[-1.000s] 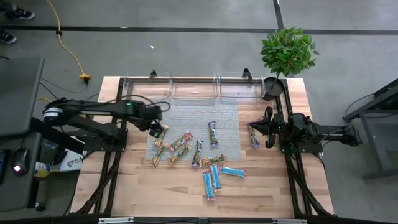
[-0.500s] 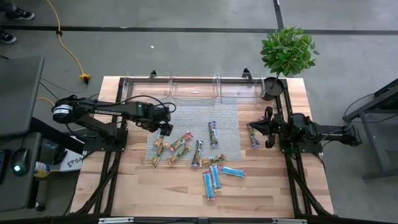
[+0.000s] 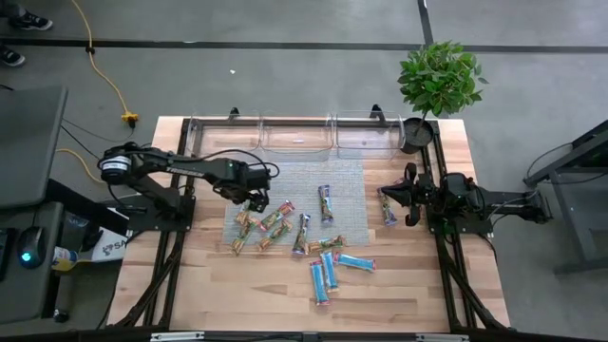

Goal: Pick and place Granola Bars by type
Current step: Put the yellow granola bar into the left transparent bin

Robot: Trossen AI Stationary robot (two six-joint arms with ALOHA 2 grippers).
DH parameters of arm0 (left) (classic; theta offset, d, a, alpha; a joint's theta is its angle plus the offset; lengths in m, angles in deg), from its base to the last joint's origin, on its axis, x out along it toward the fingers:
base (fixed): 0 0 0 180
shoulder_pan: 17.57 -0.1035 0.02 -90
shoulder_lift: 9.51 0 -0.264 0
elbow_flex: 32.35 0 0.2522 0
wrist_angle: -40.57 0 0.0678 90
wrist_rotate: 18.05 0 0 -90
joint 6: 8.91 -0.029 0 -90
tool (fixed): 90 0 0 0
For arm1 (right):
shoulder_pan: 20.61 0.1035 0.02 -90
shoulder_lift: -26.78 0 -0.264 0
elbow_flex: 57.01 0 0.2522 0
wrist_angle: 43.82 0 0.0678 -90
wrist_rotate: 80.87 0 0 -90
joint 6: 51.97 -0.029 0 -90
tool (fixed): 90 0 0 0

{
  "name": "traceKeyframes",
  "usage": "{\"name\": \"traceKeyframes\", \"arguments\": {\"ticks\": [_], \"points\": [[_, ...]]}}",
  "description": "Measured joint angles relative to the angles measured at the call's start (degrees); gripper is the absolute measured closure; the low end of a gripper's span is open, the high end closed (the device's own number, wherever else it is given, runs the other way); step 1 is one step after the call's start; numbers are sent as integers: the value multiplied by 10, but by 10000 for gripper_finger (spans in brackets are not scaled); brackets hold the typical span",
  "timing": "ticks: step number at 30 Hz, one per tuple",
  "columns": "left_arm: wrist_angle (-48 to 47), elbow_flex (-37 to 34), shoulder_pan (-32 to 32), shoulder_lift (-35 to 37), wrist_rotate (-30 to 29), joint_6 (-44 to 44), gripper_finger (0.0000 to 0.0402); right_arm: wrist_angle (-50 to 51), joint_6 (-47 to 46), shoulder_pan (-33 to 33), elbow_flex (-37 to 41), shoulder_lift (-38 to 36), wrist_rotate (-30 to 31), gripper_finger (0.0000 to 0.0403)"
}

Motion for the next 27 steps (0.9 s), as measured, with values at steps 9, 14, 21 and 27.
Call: {"name": "traceKeyframes", "arguments": {"ticks": [9,14,21,27], "points": [[-15,47,0,-80,-4,-21,105,0,0,0,0,0,0,402],[-28,47,0,-101,0,-17,105,0,0,0,0,0,0,402],[-23,46,0,-101,10,-11,106,0,0,0,0,0,0,402],[-17,45,0,-101,17,-8,139,0,0,0,0,0,0,402]]}}
